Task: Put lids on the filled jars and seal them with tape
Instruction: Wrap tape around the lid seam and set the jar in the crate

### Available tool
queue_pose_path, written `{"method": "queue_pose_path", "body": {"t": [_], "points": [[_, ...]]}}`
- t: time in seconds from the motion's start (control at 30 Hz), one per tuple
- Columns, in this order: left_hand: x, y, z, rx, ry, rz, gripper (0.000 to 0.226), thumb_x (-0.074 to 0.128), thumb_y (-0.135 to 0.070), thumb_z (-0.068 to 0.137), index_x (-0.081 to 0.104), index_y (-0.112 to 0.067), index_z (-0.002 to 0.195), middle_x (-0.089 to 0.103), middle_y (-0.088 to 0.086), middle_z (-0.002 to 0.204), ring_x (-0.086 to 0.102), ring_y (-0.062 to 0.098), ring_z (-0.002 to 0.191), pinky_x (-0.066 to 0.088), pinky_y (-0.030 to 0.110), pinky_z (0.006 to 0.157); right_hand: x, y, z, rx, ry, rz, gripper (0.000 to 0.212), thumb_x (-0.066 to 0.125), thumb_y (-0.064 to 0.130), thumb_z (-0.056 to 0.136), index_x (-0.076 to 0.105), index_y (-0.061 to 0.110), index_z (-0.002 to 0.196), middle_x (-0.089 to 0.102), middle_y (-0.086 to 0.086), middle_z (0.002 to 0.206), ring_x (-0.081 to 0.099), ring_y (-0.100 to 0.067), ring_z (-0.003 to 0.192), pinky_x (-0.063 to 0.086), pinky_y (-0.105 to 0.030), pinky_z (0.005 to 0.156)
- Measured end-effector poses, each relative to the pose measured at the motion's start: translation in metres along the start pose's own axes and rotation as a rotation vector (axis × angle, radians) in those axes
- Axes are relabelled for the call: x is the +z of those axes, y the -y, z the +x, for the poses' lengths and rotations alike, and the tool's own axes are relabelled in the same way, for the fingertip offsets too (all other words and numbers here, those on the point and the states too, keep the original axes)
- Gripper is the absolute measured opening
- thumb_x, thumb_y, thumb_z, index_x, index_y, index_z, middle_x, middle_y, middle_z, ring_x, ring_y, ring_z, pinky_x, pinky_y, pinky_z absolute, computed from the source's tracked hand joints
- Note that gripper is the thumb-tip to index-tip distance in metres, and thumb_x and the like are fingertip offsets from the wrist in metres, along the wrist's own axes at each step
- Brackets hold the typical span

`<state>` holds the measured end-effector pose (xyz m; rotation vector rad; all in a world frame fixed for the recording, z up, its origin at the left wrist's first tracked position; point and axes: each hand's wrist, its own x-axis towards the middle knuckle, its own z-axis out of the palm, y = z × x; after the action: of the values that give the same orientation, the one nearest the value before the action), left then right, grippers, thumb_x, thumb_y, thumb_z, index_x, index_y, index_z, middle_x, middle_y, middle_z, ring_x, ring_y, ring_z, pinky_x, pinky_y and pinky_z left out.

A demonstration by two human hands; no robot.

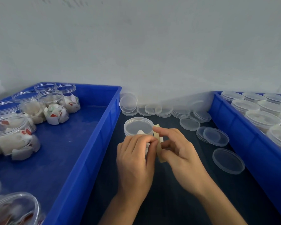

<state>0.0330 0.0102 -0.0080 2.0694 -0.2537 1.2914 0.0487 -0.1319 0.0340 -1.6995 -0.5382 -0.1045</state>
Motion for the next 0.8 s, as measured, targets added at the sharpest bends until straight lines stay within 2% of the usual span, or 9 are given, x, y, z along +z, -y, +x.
{"method": "queue_pose_path", "body": {"t": [0.17,0.27,0.33,0.43,0.53,0.57,0.63,0.7,0.8], "points": [[-0.0014,-0.0018,0.0006,-0.040,-0.010,-0.006,0.008,0.068,-0.018,0.103,0.073,-0.013,0.103,0.071,-0.007,0.098,0.064,0.013,0.087,0.053,0.043,0.070,-0.0009,0.0008,0.0003,0.014,0.043,-0.016,0.059,0.058,-0.007,0.099,0.057,0.035,0.141,0.066,0.001,0.120,0.071,-0.022,0.088,0.060,-0.034,0.078],[-0.0024,-0.0058,0.0018,-0.052,-0.035,-0.024,0.014,0.064,-0.022,0.105,0.073,-0.011,0.104,0.072,-0.006,0.098,0.064,0.009,0.087,0.055,0.040,0.070,-0.0014,-0.0023,-0.0016,0.080,0.085,-0.056,0.064,0.056,0.011,0.107,0.033,0.043,0.157,0.072,-0.002,0.105,0.069,-0.024,0.091,0.058,-0.035,0.079],[-0.0031,-0.0073,0.0025,-0.050,-0.041,-0.031,0.016,0.062,-0.024,0.105,0.073,-0.011,0.104,0.072,-0.007,0.098,0.063,0.005,0.087,0.056,0.038,0.069,0.0011,-0.0048,-0.0030,0.120,0.124,-0.076,0.068,0.052,0.017,0.109,0.022,0.053,0.158,0.071,-0.006,0.089,0.064,-0.024,0.078,0.053,-0.033,0.070],[-0.0038,-0.0069,0.0027,-0.049,-0.038,-0.040,0.015,0.062,-0.021,0.105,0.073,-0.011,0.104,0.070,-0.007,0.097,0.062,0.005,0.086,0.056,0.038,0.068,0.0034,-0.0046,-0.0025,0.086,0.078,-0.029,0.054,0.047,0.010,0.107,0.042,0.047,0.146,0.065,0.005,0.070,0.063,-0.007,0.062,0.053,-0.021,0.062],[-0.0036,-0.0064,0.0035,-0.039,-0.031,-0.031,0.009,0.065,-0.015,0.105,0.072,-0.009,0.104,0.069,-0.004,0.097,0.063,0.009,0.085,0.056,0.036,0.069,0.0013,-0.0050,0.0000,0.058,0.016,-0.084,0.042,0.046,0.011,0.106,0.064,0.045,0.121,0.065,0.007,0.069,0.065,-0.014,0.057,0.060,-0.036,0.057],[-0.0033,-0.0064,0.0037,-0.040,-0.021,-0.039,0.007,0.066,-0.012,0.105,0.071,-0.008,0.104,0.069,-0.003,0.097,0.063,0.010,0.085,0.056,0.035,0.070,0.0007,-0.0059,0.0002,0.038,0.003,-0.146,0.039,0.046,0.014,0.105,0.066,0.046,0.116,0.063,0.007,0.068,0.060,-0.010,0.054,0.058,-0.036,0.053],[-0.0031,-0.0061,0.0042,-0.046,-0.003,-0.059,0.002,0.069,-0.007,0.102,0.070,-0.007,0.102,0.067,-0.002,0.096,0.063,0.012,0.085,0.055,0.031,0.073,-0.0001,-0.0070,-0.0005,-0.039,-0.004,-0.294,0.034,0.047,0.019,0.105,0.067,0.046,0.114,0.060,0.012,0.066,0.051,-0.005,0.052,0.044,-0.023,0.048],[-0.0033,-0.0056,0.0043,-0.062,0.005,-0.084,0.003,0.069,-0.004,0.101,0.068,-0.007,0.101,0.065,-0.003,0.095,0.062,0.012,0.084,0.054,0.027,0.074,-0.0009,-0.0056,-0.0015,-0.129,0.007,-0.453,0.029,0.046,0.024,0.107,0.066,0.041,0.119,0.060,0.024,0.072,0.057,-0.004,0.061,0.040,-0.015,0.054],[-0.0032,-0.0058,0.0042,-0.081,0.020,-0.119,0.008,0.069,-0.002,0.101,0.066,-0.009,0.102,0.064,-0.005,0.096,0.061,0.010,0.085,0.052,0.023,0.075,-0.0036,-0.0045,-0.0011,-0.183,0.025,-0.710,0.029,0.040,0.032,0.109,0.062,0.039,0.127,0.063,0.025,0.091,0.064,-0.007,0.079,0.050,-0.023,0.064]]}}
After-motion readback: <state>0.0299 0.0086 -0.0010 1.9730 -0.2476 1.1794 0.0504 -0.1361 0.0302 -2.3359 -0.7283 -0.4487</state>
